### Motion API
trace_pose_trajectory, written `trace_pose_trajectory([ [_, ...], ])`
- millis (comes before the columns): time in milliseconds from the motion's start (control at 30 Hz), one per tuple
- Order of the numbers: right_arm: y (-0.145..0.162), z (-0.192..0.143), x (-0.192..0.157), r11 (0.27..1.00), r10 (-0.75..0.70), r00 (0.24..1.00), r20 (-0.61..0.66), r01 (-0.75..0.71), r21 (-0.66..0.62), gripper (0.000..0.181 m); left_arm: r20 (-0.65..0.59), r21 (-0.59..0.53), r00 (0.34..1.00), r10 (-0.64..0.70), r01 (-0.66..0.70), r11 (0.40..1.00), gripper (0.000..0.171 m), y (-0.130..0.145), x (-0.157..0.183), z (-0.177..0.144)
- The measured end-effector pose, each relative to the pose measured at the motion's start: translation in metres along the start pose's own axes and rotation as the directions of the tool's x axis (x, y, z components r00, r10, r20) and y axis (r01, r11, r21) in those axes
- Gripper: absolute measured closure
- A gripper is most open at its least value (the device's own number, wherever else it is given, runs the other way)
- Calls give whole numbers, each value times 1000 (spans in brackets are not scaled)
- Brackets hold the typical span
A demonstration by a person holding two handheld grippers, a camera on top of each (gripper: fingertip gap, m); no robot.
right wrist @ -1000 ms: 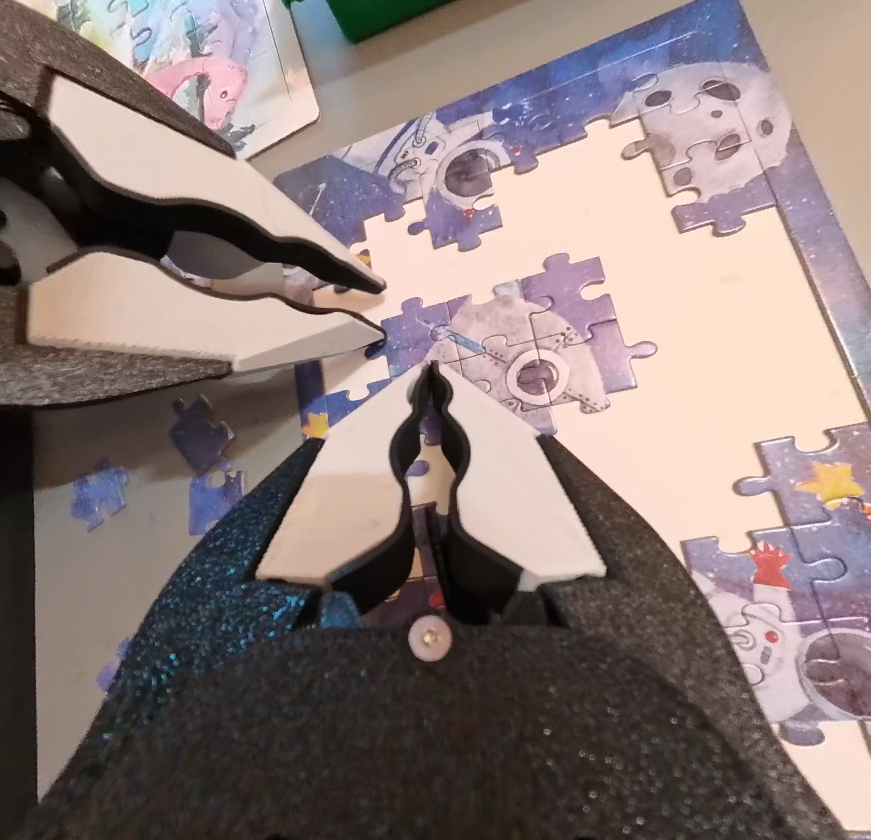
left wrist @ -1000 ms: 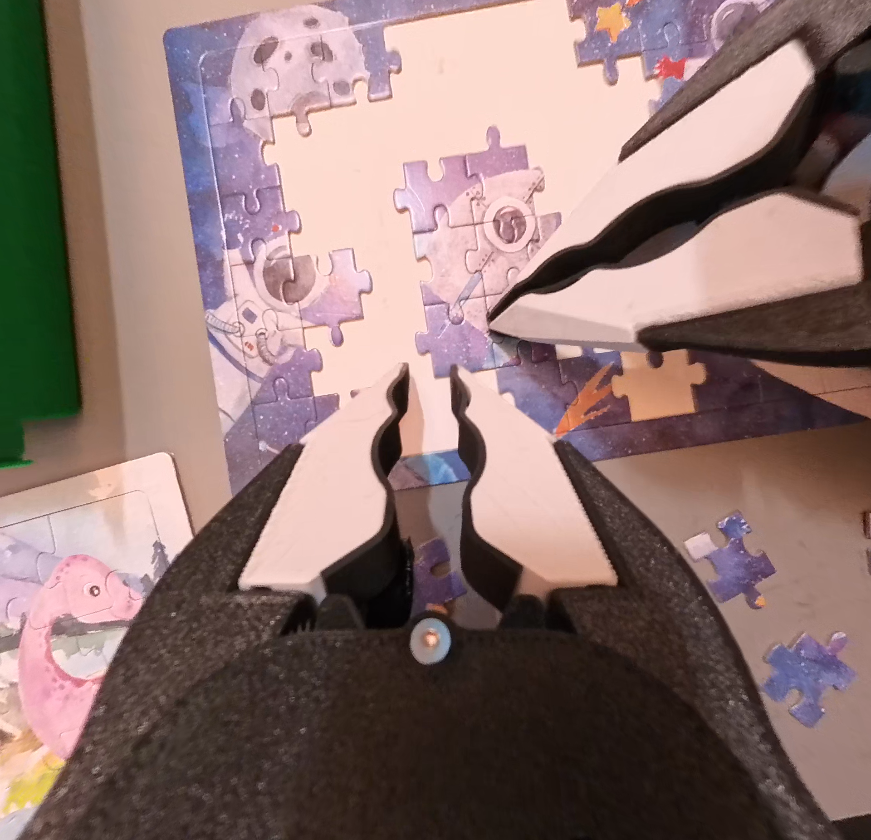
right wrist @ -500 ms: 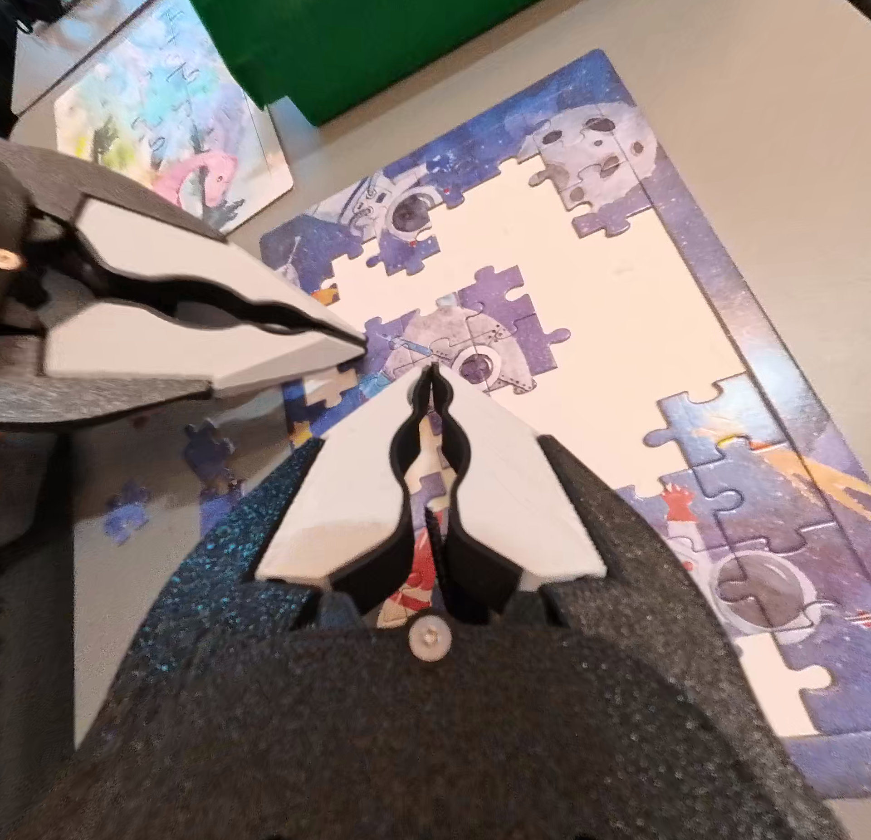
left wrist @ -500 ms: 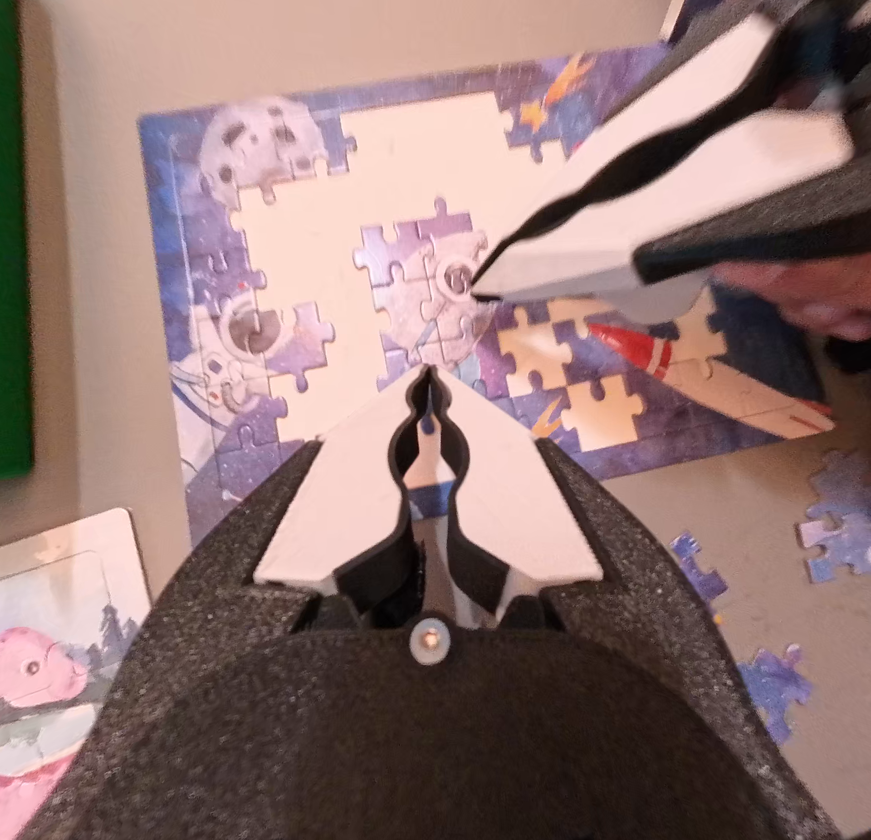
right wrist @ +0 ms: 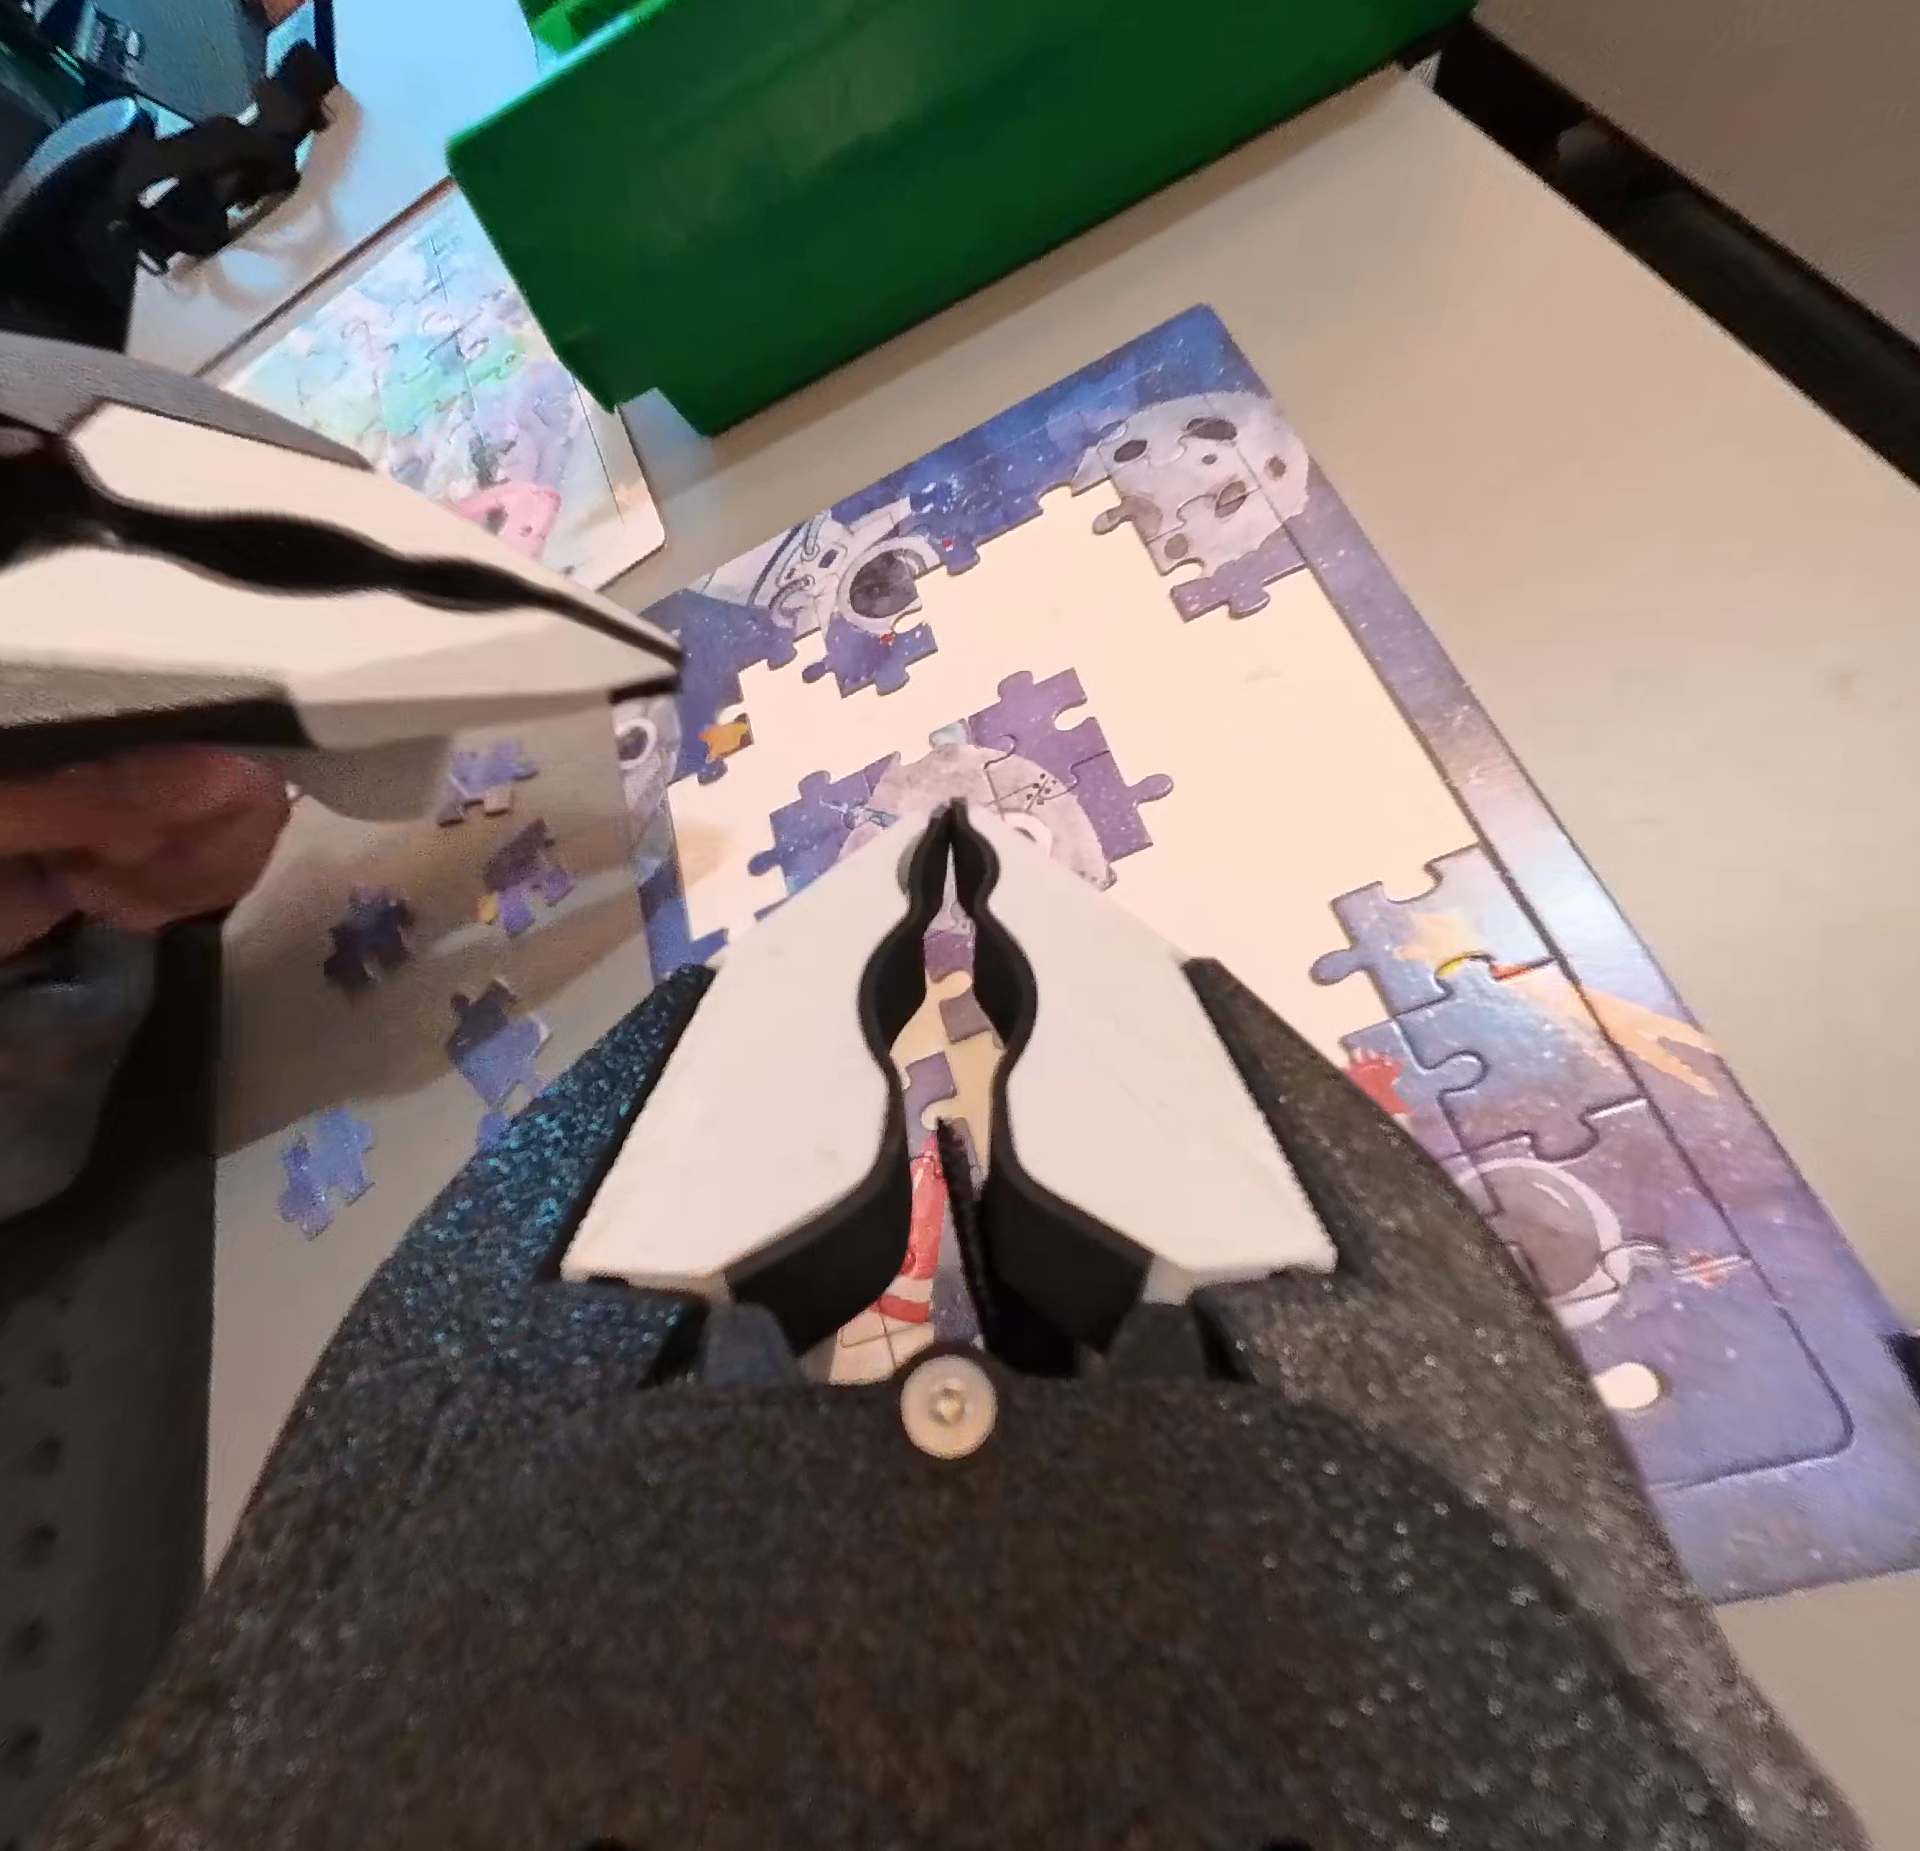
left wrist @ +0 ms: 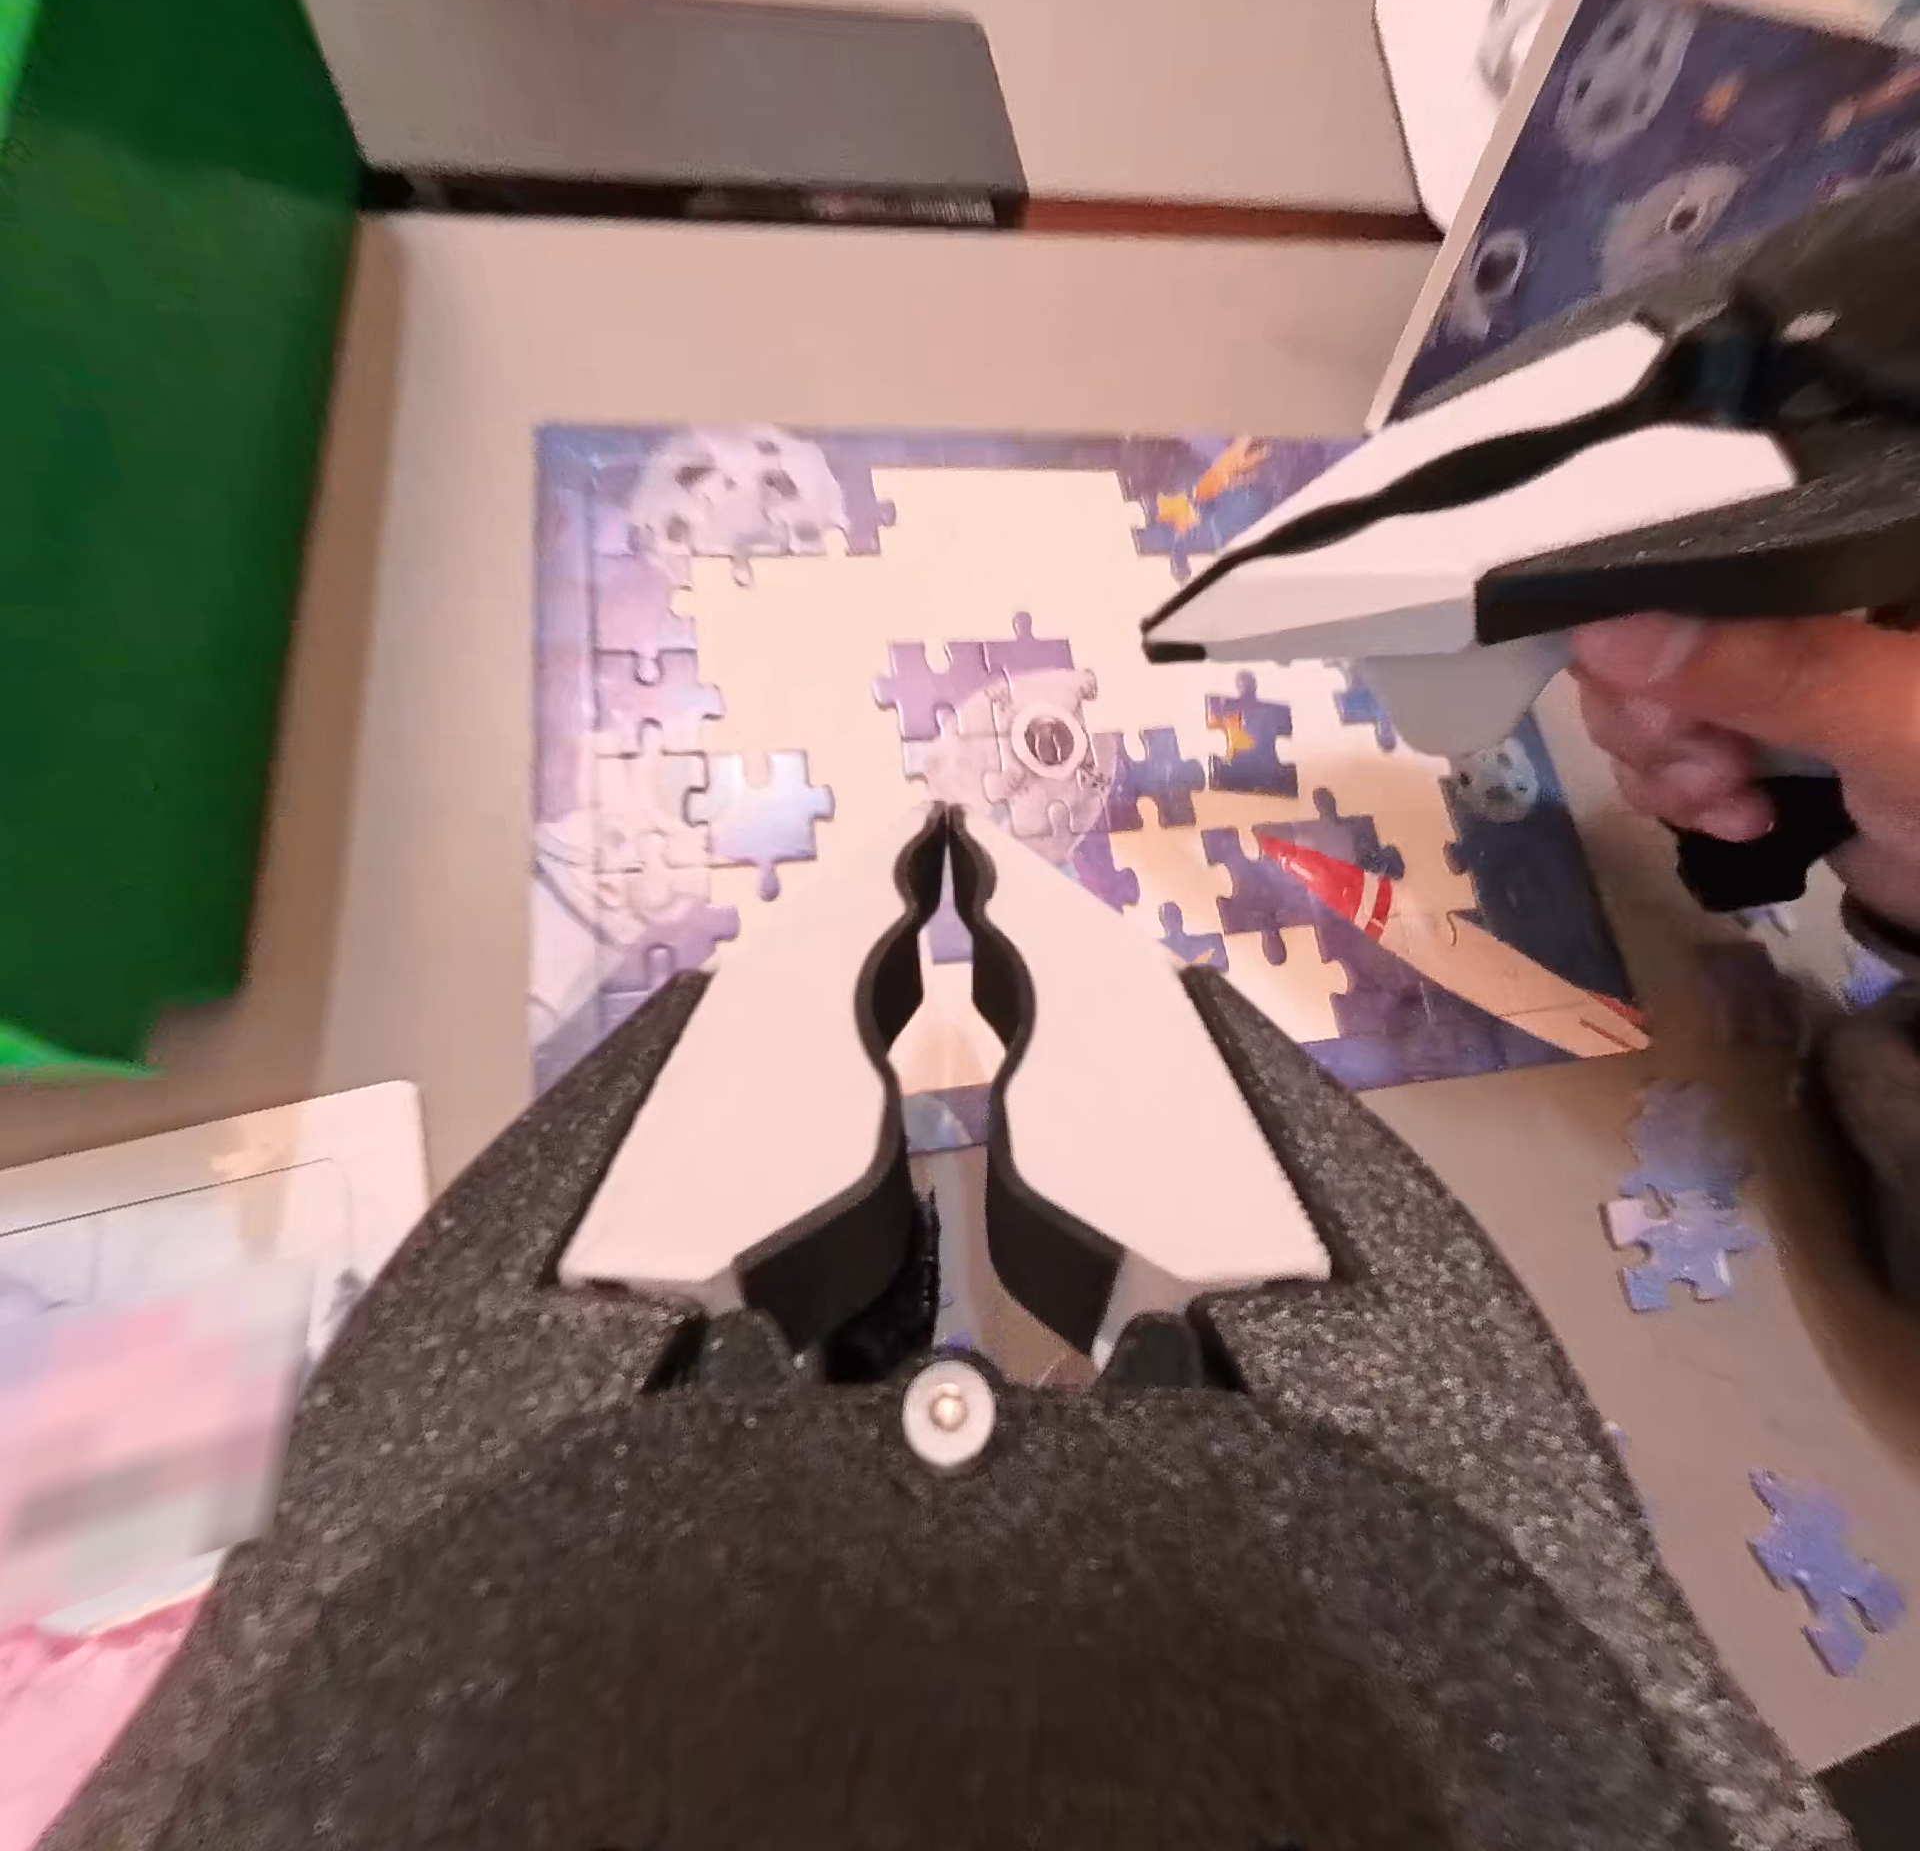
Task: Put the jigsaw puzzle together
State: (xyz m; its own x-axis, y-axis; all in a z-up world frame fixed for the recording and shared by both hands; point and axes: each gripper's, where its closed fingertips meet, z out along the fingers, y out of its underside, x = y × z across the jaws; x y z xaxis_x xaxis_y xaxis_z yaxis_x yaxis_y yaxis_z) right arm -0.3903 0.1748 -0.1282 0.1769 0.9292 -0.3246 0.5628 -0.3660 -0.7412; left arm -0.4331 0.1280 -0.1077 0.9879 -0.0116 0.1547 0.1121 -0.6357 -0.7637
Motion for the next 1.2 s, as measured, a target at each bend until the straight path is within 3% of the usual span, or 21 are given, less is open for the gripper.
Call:
trace_pose_trajectory([
  [100,-10,-13,1,999,2,1000,-2,-2,37,181,8,21,1000,-7,7,1000,165,-1,-6,-17],
  [233,-23,-26,0,996,4,1000,3,-4,88,181,16,17,1000,-10,10,1000,161,17,-10,-28],
  [433,-49,-54,-19,986,-38,998,43,31,165,177,-26,73,1000,3,-2,997,160,34,10,-35],
  [567,-85,-107,-40,948,-177,983,-47,184,259,170,54,247,992,115,-125,961,155,22,15,-48],
  [700,-96,-181,-45,900,-242,938,-250,313,305,162,119,297,970,212,-238,925,148,25,24,-54],
  [800,-48,-212,-35,941,-197,922,-333,273,199,148,73,291,968,240,-251,923,145,31,35,-51],
  [967,101,-247,-9,999,-35,885,-464,20,-37,148,29,298,971,236,-234,926,144,31,34,-50],
  [1067,176,-257,-18,988,77,865,-496,-133,-80,149,-93,248,976,197,-169,954,145,43,42,-44],
  [1200,229,-260,-21,966,164,798,-580,-250,-70,149,-112,202,972,206,-181,963,145,51,45,-38],
])
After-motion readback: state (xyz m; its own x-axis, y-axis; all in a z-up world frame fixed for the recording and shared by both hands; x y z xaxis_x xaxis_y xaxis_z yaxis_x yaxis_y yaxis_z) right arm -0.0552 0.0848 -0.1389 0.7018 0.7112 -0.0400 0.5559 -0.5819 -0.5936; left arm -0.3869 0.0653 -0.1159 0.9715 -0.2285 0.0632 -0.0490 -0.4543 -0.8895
